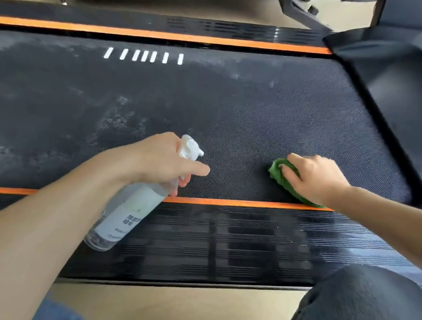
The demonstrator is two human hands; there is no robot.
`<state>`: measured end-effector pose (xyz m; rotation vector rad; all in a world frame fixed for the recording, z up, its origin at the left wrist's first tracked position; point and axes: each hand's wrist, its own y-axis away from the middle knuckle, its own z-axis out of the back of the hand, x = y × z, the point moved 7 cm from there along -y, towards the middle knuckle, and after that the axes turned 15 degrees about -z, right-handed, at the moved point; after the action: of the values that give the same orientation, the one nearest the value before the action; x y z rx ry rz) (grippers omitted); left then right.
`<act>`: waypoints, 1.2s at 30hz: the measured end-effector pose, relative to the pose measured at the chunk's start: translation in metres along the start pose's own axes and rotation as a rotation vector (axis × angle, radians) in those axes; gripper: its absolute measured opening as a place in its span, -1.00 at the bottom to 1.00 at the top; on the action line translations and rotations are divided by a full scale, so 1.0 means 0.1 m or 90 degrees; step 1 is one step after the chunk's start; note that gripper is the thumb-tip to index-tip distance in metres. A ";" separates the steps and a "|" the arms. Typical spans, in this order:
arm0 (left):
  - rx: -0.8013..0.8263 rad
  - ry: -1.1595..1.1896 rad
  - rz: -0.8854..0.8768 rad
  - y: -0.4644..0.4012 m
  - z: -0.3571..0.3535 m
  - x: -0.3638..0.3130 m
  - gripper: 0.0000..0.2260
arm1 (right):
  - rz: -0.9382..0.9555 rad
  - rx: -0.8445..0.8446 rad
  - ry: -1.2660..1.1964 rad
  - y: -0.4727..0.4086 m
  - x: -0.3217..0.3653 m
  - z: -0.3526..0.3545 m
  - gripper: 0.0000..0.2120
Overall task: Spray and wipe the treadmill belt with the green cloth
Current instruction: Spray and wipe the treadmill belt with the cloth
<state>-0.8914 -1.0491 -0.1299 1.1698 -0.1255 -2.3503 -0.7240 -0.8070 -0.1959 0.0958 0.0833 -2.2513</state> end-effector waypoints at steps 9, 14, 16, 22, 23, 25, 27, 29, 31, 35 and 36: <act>-0.114 0.121 -0.022 0.04 0.33 0.14 -0.61 | 0.456 0.051 -0.024 0.10 2.29 0.12 -0.65; -0.139 0.197 -0.021 0.08 0.41 0.22 -0.59 | 0.468 0.038 -0.094 0.13 2.10 0.12 -0.69; -0.124 0.190 -0.024 0.05 0.38 0.23 -0.58 | 0.437 0.046 -0.074 0.15 1.50 0.07 -0.69; -0.107 0.159 -0.020 0.01 0.38 0.24 -0.57 | 0.332 -0.003 -0.047 0.17 0.46 0.09 -0.71; -0.105 0.155 -0.020 0.00 0.38 0.24 -0.56 | 0.356 -0.008 -0.052 0.18 0.56 0.10 -0.71; -0.098 0.153 -0.020 -0.02 0.37 0.24 -0.56 | 0.426 -0.015 -0.057 0.17 1.00 0.12 -0.73; -0.102 0.165 -0.015 -0.03 0.36 0.24 -0.55 | 0.484 -0.013 -0.079 0.11 1.61 0.12 -0.75; -0.122 0.181 -0.007 -0.04 0.40 0.27 -0.55 | 0.504 -0.025 -0.094 -0.02 2.12 0.17 -0.72; -0.145 0.202 -0.001 -0.02 0.45 0.33 -0.56 | 0.496 -0.027 -0.093 -0.09 2.33 0.19 -0.69; -0.165 0.233 0.013 0.01 0.51 0.43 -0.53 | 0.494 -0.012 -0.093 0.08 1.77 0.13 -0.69; -0.166 0.236 0.018 0.00 0.51 0.44 -0.52 | 0.484 0.003 -0.075 0.12 1.48 0.09 -0.70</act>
<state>-0.9525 -1.0776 -0.1302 1.4288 0.2825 -2.0107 -0.8082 -0.9300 -0.2020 -0.0063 -0.0224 -1.4932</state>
